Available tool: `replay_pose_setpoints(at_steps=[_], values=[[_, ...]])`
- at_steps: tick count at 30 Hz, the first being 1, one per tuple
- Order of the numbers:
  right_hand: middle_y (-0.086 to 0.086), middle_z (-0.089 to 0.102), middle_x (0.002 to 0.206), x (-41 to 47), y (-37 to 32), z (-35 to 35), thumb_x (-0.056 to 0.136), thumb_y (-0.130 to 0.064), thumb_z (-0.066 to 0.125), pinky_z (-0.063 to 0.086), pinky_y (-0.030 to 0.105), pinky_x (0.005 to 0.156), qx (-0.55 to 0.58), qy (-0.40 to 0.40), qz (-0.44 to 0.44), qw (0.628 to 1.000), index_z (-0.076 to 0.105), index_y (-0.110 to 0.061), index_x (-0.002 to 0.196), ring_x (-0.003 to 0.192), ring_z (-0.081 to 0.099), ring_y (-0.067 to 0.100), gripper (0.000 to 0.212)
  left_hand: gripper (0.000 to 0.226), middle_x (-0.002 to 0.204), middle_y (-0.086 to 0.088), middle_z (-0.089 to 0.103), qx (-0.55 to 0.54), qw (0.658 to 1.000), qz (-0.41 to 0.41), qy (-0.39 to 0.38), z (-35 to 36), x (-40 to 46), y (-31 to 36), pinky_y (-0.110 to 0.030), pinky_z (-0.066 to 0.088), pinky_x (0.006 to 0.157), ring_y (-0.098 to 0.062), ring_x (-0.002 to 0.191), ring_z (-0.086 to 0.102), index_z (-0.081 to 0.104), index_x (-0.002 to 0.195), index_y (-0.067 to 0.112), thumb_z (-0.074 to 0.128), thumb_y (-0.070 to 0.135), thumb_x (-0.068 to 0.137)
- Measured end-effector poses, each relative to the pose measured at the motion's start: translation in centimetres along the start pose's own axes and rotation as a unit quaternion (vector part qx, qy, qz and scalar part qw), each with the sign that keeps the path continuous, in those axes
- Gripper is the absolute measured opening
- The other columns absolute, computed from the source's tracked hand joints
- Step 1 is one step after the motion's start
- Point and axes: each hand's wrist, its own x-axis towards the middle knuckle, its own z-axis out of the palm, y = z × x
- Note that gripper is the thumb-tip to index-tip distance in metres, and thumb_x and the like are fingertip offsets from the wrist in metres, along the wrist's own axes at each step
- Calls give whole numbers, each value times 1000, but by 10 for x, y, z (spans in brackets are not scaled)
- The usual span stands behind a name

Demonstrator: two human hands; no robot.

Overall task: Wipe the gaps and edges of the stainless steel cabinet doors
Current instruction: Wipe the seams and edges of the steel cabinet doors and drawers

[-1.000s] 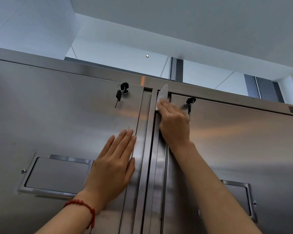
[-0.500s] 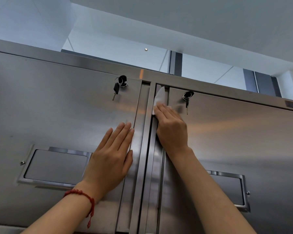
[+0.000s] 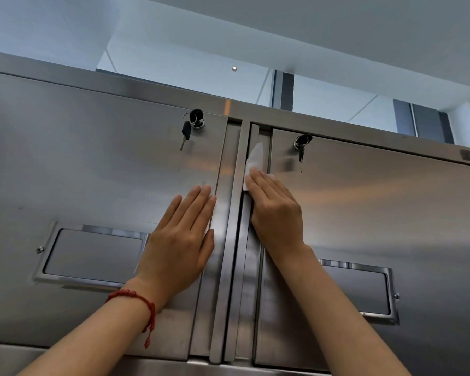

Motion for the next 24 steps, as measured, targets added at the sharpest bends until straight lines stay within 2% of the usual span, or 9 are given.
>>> replay_pose_setpoints(at_steps=[24], values=[[21,67,109,-13,-8,-4,71,7,77,49,41,93,16,-10,26,999,69,5,106,102,66,31,35,52,141,-21,42,-9,1000,5,13,1,0,-1,-54,32,106,-35,132,38,46,133,-3,35,25,91]])
